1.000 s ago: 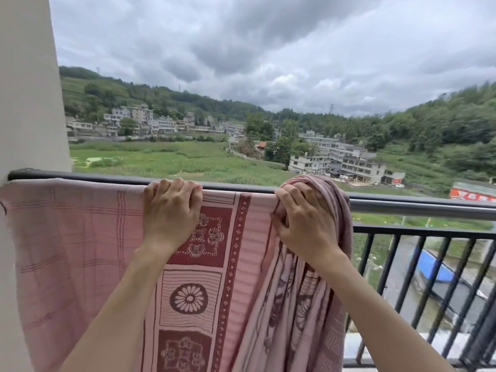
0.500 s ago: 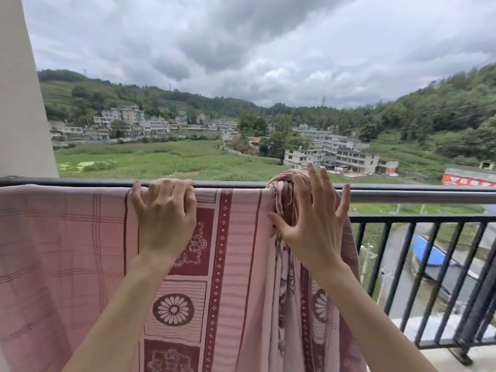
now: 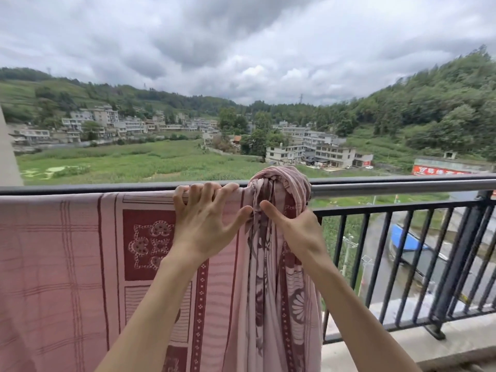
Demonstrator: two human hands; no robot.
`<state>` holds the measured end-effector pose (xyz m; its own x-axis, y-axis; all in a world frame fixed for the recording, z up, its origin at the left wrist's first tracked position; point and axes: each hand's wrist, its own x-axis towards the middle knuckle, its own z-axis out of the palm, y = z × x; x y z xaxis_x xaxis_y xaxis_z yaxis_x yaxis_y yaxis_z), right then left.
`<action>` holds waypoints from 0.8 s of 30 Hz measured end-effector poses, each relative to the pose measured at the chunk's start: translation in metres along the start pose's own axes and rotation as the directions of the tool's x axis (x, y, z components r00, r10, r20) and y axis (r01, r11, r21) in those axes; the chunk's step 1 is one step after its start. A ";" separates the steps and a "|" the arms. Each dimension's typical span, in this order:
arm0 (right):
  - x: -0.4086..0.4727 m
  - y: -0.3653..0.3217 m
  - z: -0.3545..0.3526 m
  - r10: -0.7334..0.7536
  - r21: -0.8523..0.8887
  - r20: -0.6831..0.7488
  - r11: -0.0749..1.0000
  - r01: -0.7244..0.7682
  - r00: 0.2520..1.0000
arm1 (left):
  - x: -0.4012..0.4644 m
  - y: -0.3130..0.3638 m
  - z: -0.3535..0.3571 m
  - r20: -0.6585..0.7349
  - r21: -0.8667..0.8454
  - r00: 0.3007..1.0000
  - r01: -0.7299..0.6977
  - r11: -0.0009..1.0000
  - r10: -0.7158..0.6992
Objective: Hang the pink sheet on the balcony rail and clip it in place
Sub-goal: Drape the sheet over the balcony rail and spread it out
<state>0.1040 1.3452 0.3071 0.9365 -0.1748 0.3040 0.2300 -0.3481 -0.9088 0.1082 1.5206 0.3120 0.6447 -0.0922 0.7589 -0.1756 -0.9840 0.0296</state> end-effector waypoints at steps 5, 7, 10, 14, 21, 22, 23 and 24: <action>0.012 -0.004 -0.006 0.016 0.105 0.163 0.994 -0.034 0.986 | 0.000 -0.001 0.001 -0.015 -0.045 1.000 0.020 0.999 -0.021; 0.014 -0.004 -0.013 0.021 0.162 0.201 0.985 -0.054 0.979 | -0.001 0.000 0.001 -0.030 -0.048 0.999 0.022 0.999 -0.023; 0.016 -0.008 -0.023 0.035 0.228 0.242 0.969 -0.092 0.970 | -0.002 0.002 -0.001 -0.042 -0.078 0.999 0.027 0.997 -0.030; 0.027 -0.023 -0.034 0.016 0.309 0.221 0.947 -0.086 0.975 | -0.001 0.003 -0.001 -0.054 -0.096 0.998 0.037 0.995 -0.042; 0.044 -0.030 -0.059 0.041 0.354 0.042 0.934 -0.053 0.998 | 0.000 0.005 -0.001 -0.049 -0.081 0.997 0.057 0.995 -0.061; 0.046 -0.030 -0.063 0.044 0.352 0.017 0.935 -0.048 0.999 | 0.000 0.005 -0.001 -0.049 -0.071 0.997 0.059 0.996 -0.062; 0.048 -0.029 -0.067 0.043 0.351 -0.005 0.936 -0.039 0.999 | 0.000 0.006 -0.002 -0.048 -0.062 0.997 0.059 0.996 -0.062; 0.051 -0.029 -0.070 0.041 0.353 -0.031 0.935 -0.028 0.999 | 0.000 0.006 -0.002 -0.045 -0.056 0.997 0.059 0.997 -0.061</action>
<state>0.1262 1.2817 0.3692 0.9364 -0.2178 0.2750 0.2827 0.0042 -0.9592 0.1053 1.5153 0.3134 0.6201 -0.0249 0.7841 -0.1786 -0.9777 0.1102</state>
